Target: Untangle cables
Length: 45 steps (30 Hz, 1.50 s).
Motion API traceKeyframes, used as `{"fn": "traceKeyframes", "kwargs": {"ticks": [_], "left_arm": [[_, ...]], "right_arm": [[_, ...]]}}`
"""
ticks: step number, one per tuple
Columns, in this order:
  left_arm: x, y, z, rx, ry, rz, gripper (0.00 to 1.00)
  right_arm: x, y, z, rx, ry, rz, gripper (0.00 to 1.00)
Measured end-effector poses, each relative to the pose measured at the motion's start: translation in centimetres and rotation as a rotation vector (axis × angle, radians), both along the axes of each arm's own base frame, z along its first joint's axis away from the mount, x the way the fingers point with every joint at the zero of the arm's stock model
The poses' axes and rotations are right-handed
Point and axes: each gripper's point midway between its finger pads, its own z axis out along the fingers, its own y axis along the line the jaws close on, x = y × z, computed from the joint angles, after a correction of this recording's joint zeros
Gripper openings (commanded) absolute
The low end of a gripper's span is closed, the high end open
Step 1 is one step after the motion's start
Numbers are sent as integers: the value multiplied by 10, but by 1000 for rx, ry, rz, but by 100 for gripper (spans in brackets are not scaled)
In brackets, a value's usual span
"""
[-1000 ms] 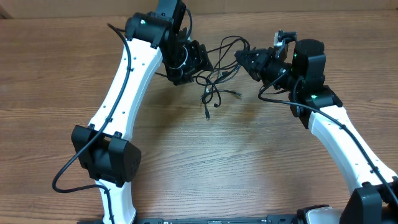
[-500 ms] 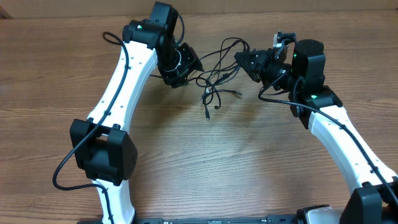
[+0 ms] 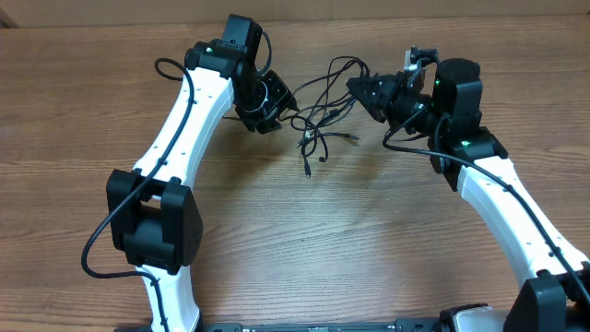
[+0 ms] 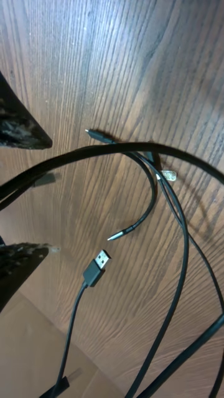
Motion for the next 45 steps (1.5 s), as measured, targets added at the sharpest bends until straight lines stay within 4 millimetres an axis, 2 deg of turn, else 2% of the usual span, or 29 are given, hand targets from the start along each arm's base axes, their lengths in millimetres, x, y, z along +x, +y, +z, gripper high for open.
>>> {"fn": "traceKeyframes", "kwargs": {"ticks": [4,8,11,15,18,23,27,30,35,43,44,45], "left_arm": [[-1,-1,2,-25,7,-2,45],[-3,-7,6,-67,22,-10,37],[-6,-12,10,-110,38,-14,25],[-8,-16,13,-138,52,-14,17],[-8,-16,14,-148,56,-13,6],[-7,-13,13,-146,60,-4,4],[-9,0,6,-83,80,23,4],[-5,21,-1,-21,76,57,4],[3,75,-9,70,80,125,4],[-2,215,-21,213,137,327,4],[-5,241,-21,217,140,367,7],[-7,253,-21,211,137,378,16]], "right_arm": [[0,0,0,0,-1,1,4],[0,0,0,1,-1,2,4],[-1,1,0,2,0,5,4],[-1,1,0,3,0,8,4],[-1,1,0,3,0,8,4],[-1,1,0,4,1,11,4],[-2,1,-2,2,12,11,4],[-4,1,-6,-3,33,11,4],[-11,-4,-23,-27,114,9,4],[-17,-20,-41,-85,152,9,4],[-19,-20,-42,-100,139,28,4],[-22,-18,-42,-110,128,54,4]]}}
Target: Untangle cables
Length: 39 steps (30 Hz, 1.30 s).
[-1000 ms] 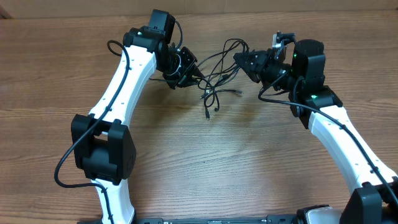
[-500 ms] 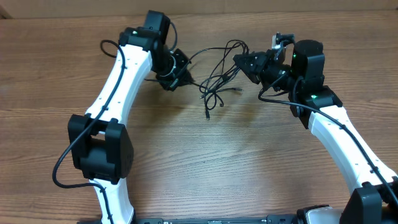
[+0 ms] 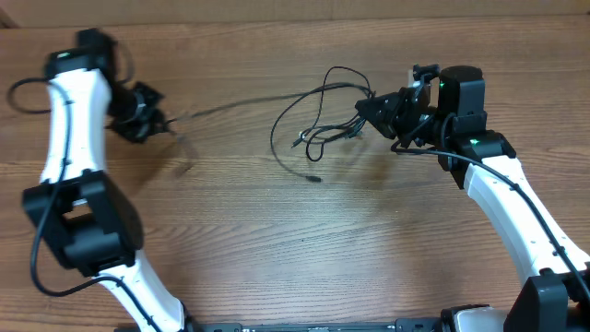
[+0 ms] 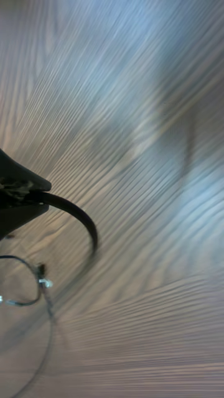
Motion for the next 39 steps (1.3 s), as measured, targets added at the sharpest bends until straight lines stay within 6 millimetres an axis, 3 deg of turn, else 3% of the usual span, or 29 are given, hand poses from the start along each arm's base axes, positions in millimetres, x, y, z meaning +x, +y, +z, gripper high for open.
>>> {"fn": "traceKeyframes", "kwargs": {"ticks": [2,5,7,11,14,15,18,24,26,28,29,39], "left_arm": [[0,17,3,-41,-41,-8,33],[4,19,10,-101,-122,-89,48],[7,8,14,-136,-172,-175,51],[12,-29,19,-171,-239,-368,51],[12,-60,20,-180,-266,-496,52],[12,-72,21,-182,-274,-544,52],[9,-105,21,-183,-298,-684,56],[-2,-163,21,-187,-340,-926,67],[-7,-182,21,-192,-350,-998,72],[-14,-204,20,-190,-356,-1073,75],[-17,-211,20,-186,-356,-1100,77],[-38,-284,9,-50,-364,-1315,86]], "right_arm": [[-7,5,0,-14,-31,67,8],[-26,14,-3,-24,-71,205,22],[-42,21,-9,-32,-66,283,26],[-75,24,-35,-110,24,376,23],[-92,4,-67,-263,168,333,27],[-97,-13,-83,-358,251,276,27],[-107,-45,-104,-529,364,185,27],[-125,-104,-123,-798,539,-2,34],[-129,-118,-125,-866,571,-49,47],[-128,-126,-125,-903,572,-82,63],[-127,-127,-125,-911,572,-88,65],[-121,-127,-124,-893,567,-132,65]]}}
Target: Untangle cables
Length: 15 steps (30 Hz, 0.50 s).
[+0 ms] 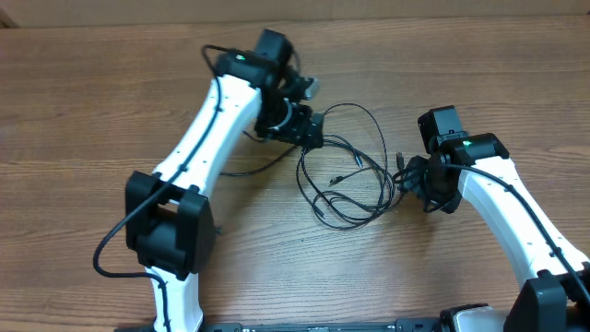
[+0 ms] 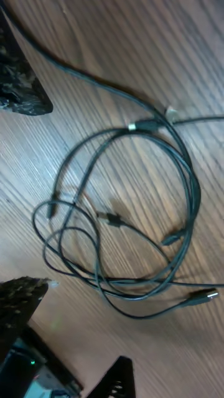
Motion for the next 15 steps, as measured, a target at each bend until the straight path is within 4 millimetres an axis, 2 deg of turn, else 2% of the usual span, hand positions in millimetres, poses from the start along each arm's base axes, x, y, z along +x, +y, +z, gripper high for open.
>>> {"fn": "traceKeyframes", "kwargs": {"ticks": [4,8,11,15], "left_arm": [[4,-11,-6,74,-2,152,87],[15,-11,-8,95,-29,240,82],[9,-17,-11,71,-12,172,83],[-16,-33,-9,-9,33,-29,83]], "right_arm": [[6,3,1,24,-22,-46,74],[6,8,1,65,-20,-57,76],[0,10,0,80,6,-57,72],[-3,10,0,85,21,-75,68]]}}
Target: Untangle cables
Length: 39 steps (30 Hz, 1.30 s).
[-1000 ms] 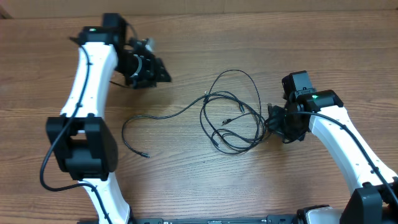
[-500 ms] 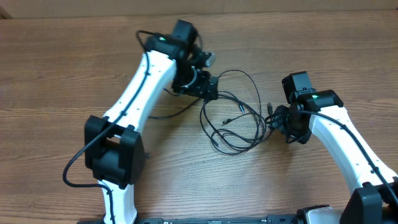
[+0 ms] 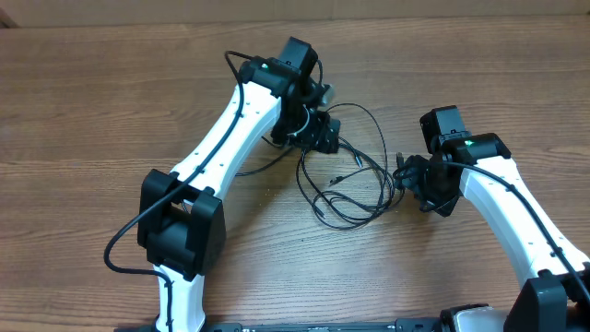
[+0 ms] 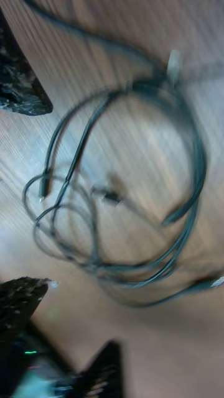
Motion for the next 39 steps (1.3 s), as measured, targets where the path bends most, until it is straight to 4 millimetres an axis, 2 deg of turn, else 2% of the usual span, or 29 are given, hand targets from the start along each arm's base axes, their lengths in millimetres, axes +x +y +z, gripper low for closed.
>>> {"fn": "traceKeyframes", "kwargs": {"ticks": [6,8,11,15,25,27,31,37,39], "left_arm": [[-32,-11,-6,22,7,-215,84],[-39,-9,-13,70,16,-256,84],[-46,-7,-23,114,31,-293,77],[-53,-6,-36,134,82,-307,79],[-80,-18,-55,210,331,-9,80],[-83,-23,-55,219,350,31,72],[-87,-34,-61,233,379,147,66],[-99,-39,-79,284,456,325,71],[-102,-40,-87,296,473,377,66]], "right_arm": [[1,-5,0,8,4,-59,69],[0,-15,0,7,10,-94,69],[0,-32,0,6,19,-161,69],[-1,-50,0,15,24,-213,69],[-2,-65,0,22,28,-252,69],[-2,-65,0,22,28,-250,69],[-2,-65,0,22,28,-243,69],[-2,-65,0,21,26,-236,69],[-2,-65,0,21,25,-236,69]]}}
